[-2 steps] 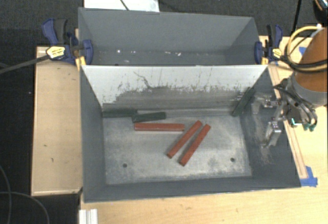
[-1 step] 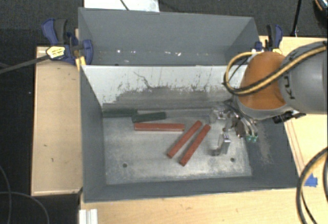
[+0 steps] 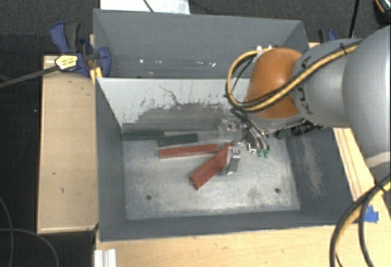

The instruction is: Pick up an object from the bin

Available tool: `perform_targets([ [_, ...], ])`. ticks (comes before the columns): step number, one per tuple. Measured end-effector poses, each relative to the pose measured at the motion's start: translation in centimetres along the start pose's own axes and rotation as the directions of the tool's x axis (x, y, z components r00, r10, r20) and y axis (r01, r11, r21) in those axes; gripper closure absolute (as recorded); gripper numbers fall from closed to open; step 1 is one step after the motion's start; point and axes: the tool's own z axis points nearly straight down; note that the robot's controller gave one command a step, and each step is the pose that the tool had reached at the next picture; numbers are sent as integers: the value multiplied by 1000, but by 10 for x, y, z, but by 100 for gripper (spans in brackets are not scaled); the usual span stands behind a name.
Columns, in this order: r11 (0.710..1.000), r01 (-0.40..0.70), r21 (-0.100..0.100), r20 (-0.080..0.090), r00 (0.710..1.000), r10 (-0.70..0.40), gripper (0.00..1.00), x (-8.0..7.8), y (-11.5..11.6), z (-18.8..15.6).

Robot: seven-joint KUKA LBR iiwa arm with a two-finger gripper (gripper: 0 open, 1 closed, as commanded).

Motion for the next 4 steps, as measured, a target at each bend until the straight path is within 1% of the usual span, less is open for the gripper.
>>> perform_targets([
  [1, 1000, -2, 5, -4, 1000, 2, 100, 1, -6, 0],
  [2, 1000, 0, 5, -3, 1000, 0, 0, 1, -6, 0],
  [3, 1000, 4, 6, -5, 1000, -4, 100, 1, -7, 1],
  [4, 1000, 23, 5, 4, 1000, -23, 100, 24, -5, -142],
])
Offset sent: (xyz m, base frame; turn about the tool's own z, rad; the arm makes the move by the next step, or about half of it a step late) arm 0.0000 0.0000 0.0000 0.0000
